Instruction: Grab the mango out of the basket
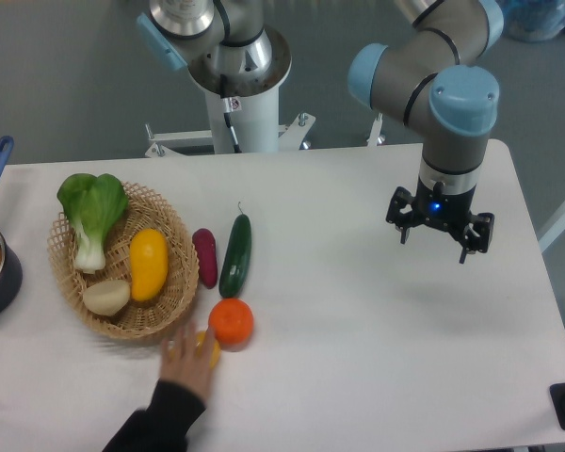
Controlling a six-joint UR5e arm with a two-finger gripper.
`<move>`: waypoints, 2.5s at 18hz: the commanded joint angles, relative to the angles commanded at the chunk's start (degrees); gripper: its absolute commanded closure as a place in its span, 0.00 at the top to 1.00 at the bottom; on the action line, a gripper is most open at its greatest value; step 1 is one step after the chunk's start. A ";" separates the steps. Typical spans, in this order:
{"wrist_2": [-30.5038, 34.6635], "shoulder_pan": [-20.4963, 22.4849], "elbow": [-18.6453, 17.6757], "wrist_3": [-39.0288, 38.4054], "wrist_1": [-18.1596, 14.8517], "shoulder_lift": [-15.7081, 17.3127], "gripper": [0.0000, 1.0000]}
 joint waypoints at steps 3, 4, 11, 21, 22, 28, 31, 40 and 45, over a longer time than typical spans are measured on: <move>-0.35 -1.14 -1.58 -4.48 0.61 0.61 1.00; -0.87 -2.36 -2.02 -5.01 0.96 1.49 1.00; -0.79 -13.16 -6.41 -26.95 1.14 5.98 1.00; -0.35 -30.48 -7.12 -46.14 1.06 7.21 1.00; -0.26 -31.98 -8.08 -46.59 0.97 7.29 1.00; -0.35 -38.14 -11.43 -51.14 1.32 6.86 1.00; -0.18 -39.98 -11.95 -51.95 0.88 5.89 1.00; 2.29 -41.48 -14.68 -52.04 1.23 1.94 1.00; 2.20 -42.01 -14.68 -52.13 1.23 0.97 1.00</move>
